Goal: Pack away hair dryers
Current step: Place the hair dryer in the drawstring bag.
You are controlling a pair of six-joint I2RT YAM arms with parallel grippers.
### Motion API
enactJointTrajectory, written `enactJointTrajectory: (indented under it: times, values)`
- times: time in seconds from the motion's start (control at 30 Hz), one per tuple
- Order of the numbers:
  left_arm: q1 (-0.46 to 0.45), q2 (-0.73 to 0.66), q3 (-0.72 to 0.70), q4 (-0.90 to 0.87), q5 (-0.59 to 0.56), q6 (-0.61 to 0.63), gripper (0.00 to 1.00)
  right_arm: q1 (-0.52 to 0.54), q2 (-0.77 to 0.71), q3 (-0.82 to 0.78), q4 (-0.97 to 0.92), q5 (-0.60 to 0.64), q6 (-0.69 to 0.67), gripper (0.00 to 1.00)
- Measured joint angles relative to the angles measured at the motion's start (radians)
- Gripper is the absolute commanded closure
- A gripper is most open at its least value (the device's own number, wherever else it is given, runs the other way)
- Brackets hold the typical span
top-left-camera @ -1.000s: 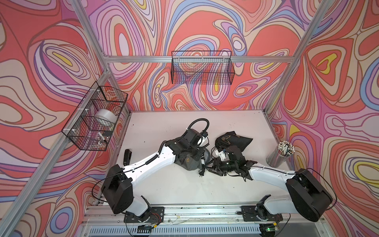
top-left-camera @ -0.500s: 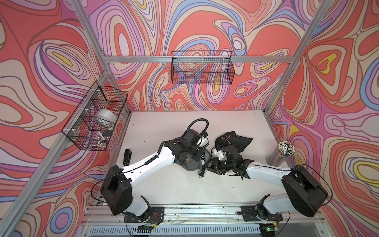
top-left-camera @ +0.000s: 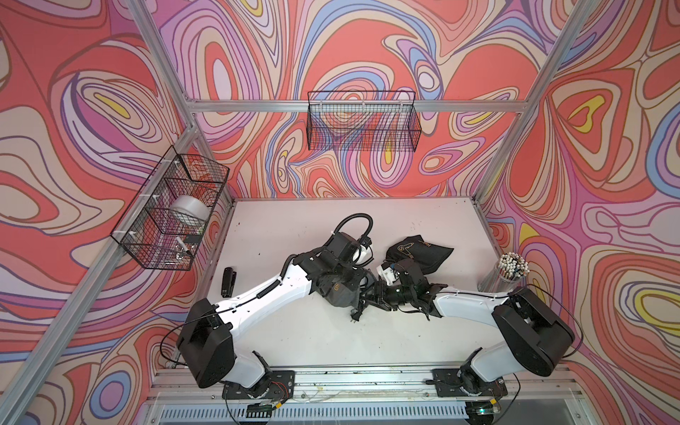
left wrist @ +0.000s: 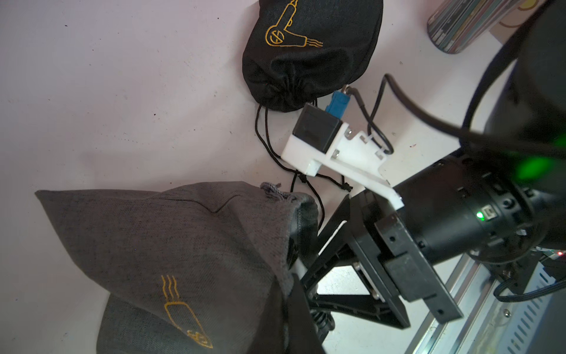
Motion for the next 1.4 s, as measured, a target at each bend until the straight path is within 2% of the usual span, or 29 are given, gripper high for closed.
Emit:
enactJointTrajectory:
  times: [0.83, 0.97, 1.17, 1.4]
  values:
    - [0.006, -0.027, -0.049, 0.099, 0.012, -0.085, 1.00, 0.026, 0.100, -0.031, 0.291, -0.001, 0.175, 0.53]
    - [0.006, -0.040, -0.073, 0.125, 0.016, -0.111, 1.00, 0.026, 0.140, -0.034, 0.365, 0.005, 0.211, 0.59]
    - [0.006, -0.074, -0.104, 0.139, 0.018, -0.126, 1.00, 0.027, 0.164, -0.051, 0.441, 0.015, 0.261, 0.76]
    - [0.013, -0.088, -0.108, 0.140, 0.021, -0.113, 1.00, 0.027, 0.149, -0.052, 0.450, 0.015, 0.279, 0.83]
